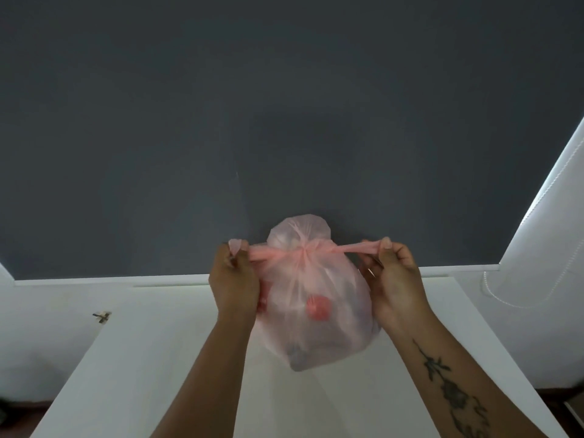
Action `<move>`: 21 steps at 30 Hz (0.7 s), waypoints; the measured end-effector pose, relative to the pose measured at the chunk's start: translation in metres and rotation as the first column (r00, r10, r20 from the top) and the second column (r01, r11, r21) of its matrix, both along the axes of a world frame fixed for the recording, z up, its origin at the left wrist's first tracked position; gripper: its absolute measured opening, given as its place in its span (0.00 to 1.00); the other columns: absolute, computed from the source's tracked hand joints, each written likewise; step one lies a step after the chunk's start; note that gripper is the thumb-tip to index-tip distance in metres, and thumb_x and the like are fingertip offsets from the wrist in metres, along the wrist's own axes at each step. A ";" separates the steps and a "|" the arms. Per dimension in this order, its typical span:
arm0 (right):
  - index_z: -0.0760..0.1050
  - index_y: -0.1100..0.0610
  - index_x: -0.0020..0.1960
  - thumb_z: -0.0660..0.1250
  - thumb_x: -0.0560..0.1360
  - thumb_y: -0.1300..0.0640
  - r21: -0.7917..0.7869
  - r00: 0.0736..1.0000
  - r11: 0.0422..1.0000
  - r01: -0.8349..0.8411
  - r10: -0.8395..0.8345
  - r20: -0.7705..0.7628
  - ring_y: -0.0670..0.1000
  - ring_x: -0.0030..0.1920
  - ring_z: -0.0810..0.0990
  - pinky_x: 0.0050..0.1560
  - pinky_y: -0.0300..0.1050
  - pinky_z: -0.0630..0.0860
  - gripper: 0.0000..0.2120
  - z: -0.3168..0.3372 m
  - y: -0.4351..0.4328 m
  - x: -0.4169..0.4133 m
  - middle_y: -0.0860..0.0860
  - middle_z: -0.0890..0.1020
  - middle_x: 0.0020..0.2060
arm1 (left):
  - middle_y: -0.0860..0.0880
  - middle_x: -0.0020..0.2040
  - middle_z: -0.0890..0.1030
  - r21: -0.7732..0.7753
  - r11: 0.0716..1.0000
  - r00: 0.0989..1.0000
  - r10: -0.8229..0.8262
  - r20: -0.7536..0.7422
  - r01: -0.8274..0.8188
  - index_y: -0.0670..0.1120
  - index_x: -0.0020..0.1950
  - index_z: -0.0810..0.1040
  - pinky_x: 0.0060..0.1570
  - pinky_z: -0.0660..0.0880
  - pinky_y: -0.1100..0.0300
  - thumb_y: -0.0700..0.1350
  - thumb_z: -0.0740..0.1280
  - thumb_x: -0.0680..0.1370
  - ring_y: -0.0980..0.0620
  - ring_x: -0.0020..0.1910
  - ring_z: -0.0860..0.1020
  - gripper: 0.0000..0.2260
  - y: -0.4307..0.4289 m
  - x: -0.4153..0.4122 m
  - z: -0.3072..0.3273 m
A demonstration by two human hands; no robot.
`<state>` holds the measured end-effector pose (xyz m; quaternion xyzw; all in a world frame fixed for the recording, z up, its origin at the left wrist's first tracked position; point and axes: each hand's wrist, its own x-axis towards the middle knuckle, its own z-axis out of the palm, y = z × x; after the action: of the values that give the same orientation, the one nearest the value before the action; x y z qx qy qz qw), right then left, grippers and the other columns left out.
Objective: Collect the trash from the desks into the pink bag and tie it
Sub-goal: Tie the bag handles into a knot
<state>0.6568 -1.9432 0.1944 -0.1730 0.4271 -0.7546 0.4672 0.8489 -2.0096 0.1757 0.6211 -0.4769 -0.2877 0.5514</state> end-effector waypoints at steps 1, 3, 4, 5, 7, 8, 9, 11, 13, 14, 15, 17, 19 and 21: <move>0.72 0.56 0.45 0.59 0.82 0.54 0.036 1.000 0.999 0.026 -0.025 -0.014 0.52 0.40 0.83 0.42 0.46 0.80 0.09 0.000 -0.001 0.000 0.54 0.83 0.42 | 0.48 0.40 0.77 0.000 1.000 1.000 0.017 0.015 -0.017 0.43 0.47 0.72 0.36 0.71 0.58 0.49 0.58 0.83 0.53 0.38 0.74 0.11 0.001 0.002 -0.004; 0.72 0.55 0.45 0.58 0.82 0.53 0.092 0.992 0.993 0.074 -0.064 -0.105 0.54 0.42 0.81 0.44 0.48 0.79 0.10 -0.004 -0.004 0.002 0.54 0.81 0.40 | 0.48 0.39 0.76 -0.002 1.000 0.999 0.017 0.042 -0.017 0.41 0.48 0.70 0.34 0.70 0.61 0.47 0.57 0.83 0.54 0.36 0.73 0.11 0.007 0.001 -0.011; 0.72 0.55 0.45 0.58 0.82 0.53 0.105 0.978 0.990 0.093 -0.072 -0.193 0.55 0.44 0.81 0.46 0.49 0.79 0.10 -0.007 -0.004 0.004 0.53 0.81 0.40 | 0.48 0.38 0.75 -0.001 1.000 0.999 0.007 0.050 -0.007 0.41 0.48 0.69 0.33 0.69 0.61 0.47 0.56 0.84 0.54 0.36 0.73 0.10 0.010 0.001 -0.015; 0.72 0.54 0.46 0.58 0.82 0.52 0.109 0.949 0.990 0.093 -0.055 -0.311 0.56 0.45 0.82 0.49 0.50 0.80 0.09 -0.008 -0.004 0.006 0.52 0.81 0.39 | 0.48 0.38 0.75 -0.001 1.000 0.998 -0.012 0.054 0.012 0.42 0.48 0.68 0.33 0.68 0.60 0.47 0.56 0.84 0.52 0.36 0.73 0.10 0.013 0.000 -0.019; 0.72 0.51 0.50 0.59 0.81 0.52 0.114 0.844 0.993 0.034 0.033 -0.536 0.53 0.47 0.83 0.51 0.48 0.79 0.05 -0.010 -0.001 0.013 0.49 0.83 0.41 | 0.48 0.39 0.76 -0.006 0.997 0.994 -0.071 0.078 0.072 0.44 0.46 0.68 0.34 0.71 0.57 0.49 0.56 0.83 0.48 0.38 0.76 0.10 0.018 0.001 -0.031; 0.72 0.47 0.53 0.60 0.79 0.50 0.120 0.770 0.993 -0.020 0.092 -0.632 0.50 0.50 0.82 0.51 0.44 0.77 0.04 -0.008 0.002 0.018 0.47 0.83 0.46 | 0.48 0.40 0.77 -0.005 0.995 0.990 -0.101 0.095 0.102 0.46 0.46 0.69 0.37 0.73 0.55 0.51 0.57 0.82 0.47 0.41 0.77 0.10 0.020 0.002 -0.037; 0.70 0.43 0.59 0.63 0.77 0.46 0.143 0.656 0.987 -0.076 0.157 -0.738 0.46 0.54 0.79 0.52 0.41 0.74 0.11 -0.008 0.005 0.025 0.45 0.80 0.54 | 0.48 0.42 0.78 -0.002 0.992 0.986 -0.125 0.111 0.126 0.47 0.47 0.70 0.39 0.75 0.53 0.53 0.58 0.81 0.46 0.44 0.78 0.10 0.023 0.002 -0.040; 0.63 0.39 0.70 0.62 0.69 0.34 0.233 0.241 0.967 -0.101 0.251 -0.937 0.46 0.66 0.67 0.61 0.43 0.68 0.31 -0.016 0.007 0.038 0.42 0.68 0.68 | 0.49 0.49 0.79 0.019 0.990 0.980 -0.141 0.144 0.139 0.48 0.53 0.72 0.47 0.77 0.50 0.55 0.60 0.77 0.45 0.51 0.78 0.13 0.025 0.005 -0.042; 0.62 0.39 0.72 0.61 0.67 0.30 0.293 -0.170 0.956 0.027 0.294 -0.941 0.55 0.73 0.58 0.66 0.53 0.66 0.35 -0.037 0.008 0.049 0.46 0.58 0.76 | 0.50 0.61 0.77 0.094 0.987 0.946 -0.150 0.287 0.128 0.50 0.65 0.70 0.59 0.73 0.45 0.57 0.62 0.75 0.44 0.61 0.74 0.21 0.019 0.011 -0.043; 0.66 0.40 0.70 0.62 0.69 0.30 0.287 -0.261 0.951 0.112 0.307 -0.915 0.59 0.73 0.59 0.65 0.57 0.68 0.32 -0.047 0.010 0.052 0.49 0.57 0.77 | 0.50 0.66 0.75 0.152 0.978 0.914 -0.189 0.359 0.142 0.52 0.68 0.68 0.63 0.70 0.44 0.57 0.62 0.76 0.43 0.65 0.72 0.22 0.016 0.015 -0.044; 0.72 0.41 0.65 0.63 0.70 0.32 0.246 -0.288 0.953 0.176 0.289 -0.913 0.61 0.70 0.63 0.61 0.59 0.71 0.26 -0.055 0.013 0.054 0.51 0.59 0.77 | 0.50 0.68 0.74 0.213 0.961 0.889 -0.249 0.384 0.177 0.54 0.70 0.67 0.65 0.68 0.44 0.56 0.62 0.77 0.43 0.67 0.71 0.22 0.012 0.018 -0.044; 0.78 0.45 0.54 0.65 0.72 0.37 0.130 -0.281 0.957 0.260 0.203 -0.938 0.60 0.62 0.71 0.53 0.56 0.75 0.16 -0.070 0.016 0.058 0.53 0.67 0.73 | 0.49 0.70 0.72 0.315 0.906 0.851 -0.389 0.353 0.284 0.54 0.73 0.67 0.65 0.68 0.47 0.53 0.62 0.79 0.43 0.67 0.71 0.21 0.008 0.024 -0.048; 0.78 0.48 0.49 0.65 0.74 0.42 0.019 -0.303 0.953 0.303 0.116 -0.946 0.59 0.54 0.74 0.48 0.53 0.76 0.11 -0.083 0.016 0.063 0.57 0.75 0.65 | 0.48 0.71 0.70 0.332 0.878 0.864 -0.435 0.255 0.344 0.55 0.73 0.67 0.61 0.69 0.51 0.51 0.62 0.80 0.43 0.67 0.70 0.21 0.008 0.028 -0.052; 0.77 0.51 0.46 0.61 0.76 0.45 -0.033 -0.353 0.943 0.331 0.092 -0.931 0.57 0.45 0.76 0.41 0.49 0.73 0.11 -0.088 0.016 0.067 0.57 0.79 0.52 | 0.47 0.67 0.72 0.320 0.888 0.867 -0.420 0.269 0.331 0.54 0.70 0.69 0.60 0.69 0.50 0.52 0.61 0.80 0.43 0.63 0.71 0.18 0.007 0.029 -0.051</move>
<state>0.7242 -1.9276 0.1062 -0.6044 0.7339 -0.2721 -0.1485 0.8779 -2.0024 0.1245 0.6221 -0.6326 -0.3426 0.3089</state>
